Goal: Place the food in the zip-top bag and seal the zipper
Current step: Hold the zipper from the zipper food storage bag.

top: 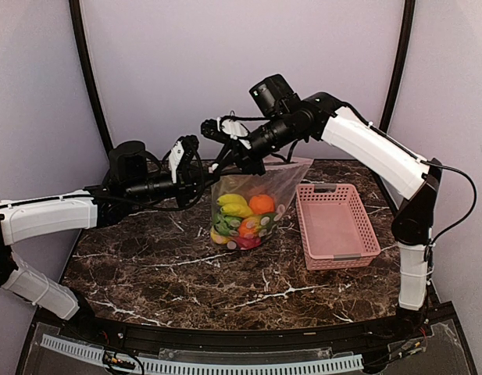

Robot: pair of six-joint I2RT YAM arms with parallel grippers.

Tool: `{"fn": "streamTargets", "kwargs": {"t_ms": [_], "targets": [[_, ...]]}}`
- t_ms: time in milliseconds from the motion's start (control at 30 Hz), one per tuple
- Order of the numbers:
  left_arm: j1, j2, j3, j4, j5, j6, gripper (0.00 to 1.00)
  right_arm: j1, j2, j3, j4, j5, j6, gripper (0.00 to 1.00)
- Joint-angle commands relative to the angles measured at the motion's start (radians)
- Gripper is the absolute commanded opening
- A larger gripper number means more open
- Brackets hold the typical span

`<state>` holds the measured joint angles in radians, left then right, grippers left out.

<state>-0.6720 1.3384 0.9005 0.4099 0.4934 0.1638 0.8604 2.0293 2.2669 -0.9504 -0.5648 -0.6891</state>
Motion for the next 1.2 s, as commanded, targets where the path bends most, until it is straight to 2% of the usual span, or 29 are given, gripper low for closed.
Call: {"fn": "streamTargets", "kwargs": {"t_ms": [0,233,467,533,633,933,1167], "targets": [[-0.004,-0.016,-0.016,0.004,-0.005,0.002,0.01,0.009,-0.015,0.034,-0.013,-0.007,0.034,0.18],[-0.004,-0.012,-0.018,0.009,-0.009,0.000,0.01,0.007,-0.016,0.037,-0.016,-0.017,0.054,0.17],[-0.004,-0.015,-0.021,0.010,-0.026,-0.010,0.01,0.008,-0.012,0.033,-0.026,-0.018,0.046,0.03],[-0.004,-0.018,-0.021,0.013,-0.030,-0.015,0.07,0.008,-0.015,0.031,-0.029,-0.020,0.041,0.00],[-0.004,-0.021,-0.024,0.031,-0.024,-0.019,0.11,0.008,-0.017,0.029,-0.034,-0.023,0.029,0.00],[-0.004,-0.019,-0.019,0.065,0.005,-0.036,0.10,0.008,-0.011,0.027,-0.041,-0.023,0.022,0.00],[-0.004,-0.035,-0.031,0.086,0.015,-0.043,0.01,0.008,0.003,0.028,-0.040,0.008,0.023,0.00]]}}
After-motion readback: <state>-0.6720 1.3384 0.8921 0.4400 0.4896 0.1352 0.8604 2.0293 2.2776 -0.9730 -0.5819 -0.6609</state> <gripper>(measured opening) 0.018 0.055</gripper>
